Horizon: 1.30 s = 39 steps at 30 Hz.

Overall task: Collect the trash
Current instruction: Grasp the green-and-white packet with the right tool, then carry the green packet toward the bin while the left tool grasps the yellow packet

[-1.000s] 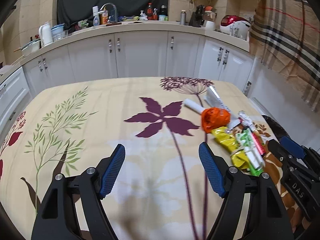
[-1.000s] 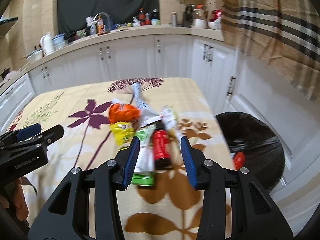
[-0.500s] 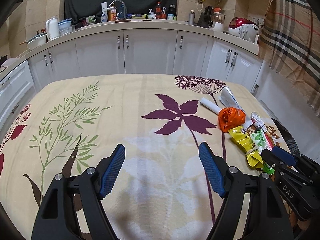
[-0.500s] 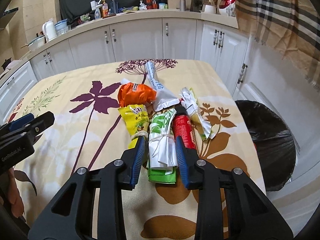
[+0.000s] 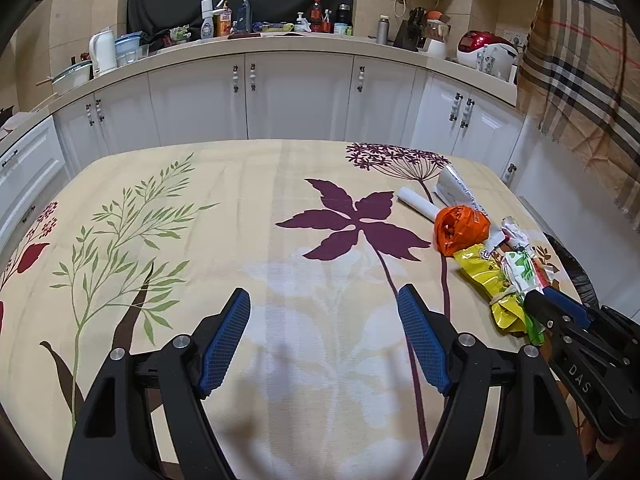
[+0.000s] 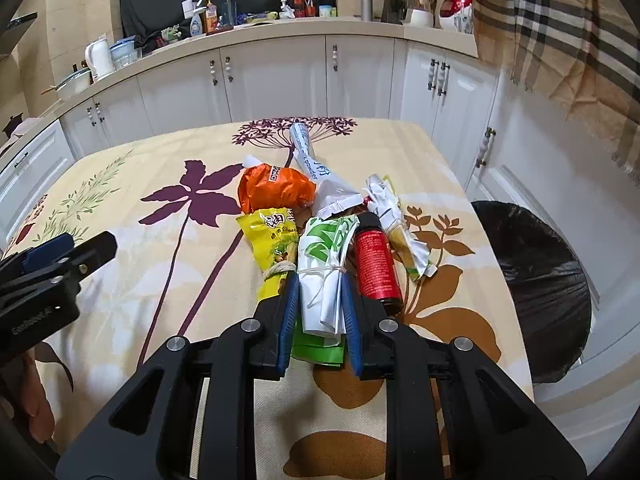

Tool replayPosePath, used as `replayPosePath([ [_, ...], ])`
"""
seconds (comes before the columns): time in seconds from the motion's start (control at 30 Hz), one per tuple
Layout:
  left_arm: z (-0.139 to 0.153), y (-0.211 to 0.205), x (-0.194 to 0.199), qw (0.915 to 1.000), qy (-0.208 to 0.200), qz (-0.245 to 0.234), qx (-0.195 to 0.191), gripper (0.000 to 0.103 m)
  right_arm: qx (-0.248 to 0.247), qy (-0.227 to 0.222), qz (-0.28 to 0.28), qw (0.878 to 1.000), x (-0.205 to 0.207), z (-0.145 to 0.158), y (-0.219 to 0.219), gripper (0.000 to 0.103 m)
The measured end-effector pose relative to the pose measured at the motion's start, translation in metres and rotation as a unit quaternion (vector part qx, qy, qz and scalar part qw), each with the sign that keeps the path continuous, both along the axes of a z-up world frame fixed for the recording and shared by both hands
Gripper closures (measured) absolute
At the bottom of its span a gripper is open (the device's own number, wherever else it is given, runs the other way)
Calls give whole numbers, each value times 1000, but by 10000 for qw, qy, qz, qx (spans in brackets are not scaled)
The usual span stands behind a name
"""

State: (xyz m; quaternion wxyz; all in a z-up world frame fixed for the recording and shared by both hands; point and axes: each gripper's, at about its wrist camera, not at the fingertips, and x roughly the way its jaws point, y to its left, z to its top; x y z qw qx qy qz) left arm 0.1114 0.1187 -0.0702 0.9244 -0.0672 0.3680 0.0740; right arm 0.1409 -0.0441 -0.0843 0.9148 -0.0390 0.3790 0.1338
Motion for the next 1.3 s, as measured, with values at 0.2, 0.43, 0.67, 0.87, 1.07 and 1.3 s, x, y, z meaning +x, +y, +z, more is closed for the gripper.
replayPosePath([
  [0.2,0,-12,3,9999,18,-108,-29,29,75,-204,-3,9998,-7,11,-6,82],
  [0.43,2,-36,8,9994,27,-350,-20,29,85,-382,-163,9991,-11,21,-23,82],
  [0.67,1,-62,16,9982,61,-591,-16,29,90,-419,-457,9980,-10,21,-53,82],
  [0.87,0,-92,26,9963,94,-855,19,29,123,-463,-714,9963,-9,20,-80,82],
  [1.07,-5,-110,38,9950,174,-979,28,29,201,-461,-914,9945,-8,17,-104,82],
  [1.3,-16,-124,59,9933,431,-1072,0,34,316,-421,-1061,9930,-5,12,-124,82],
])
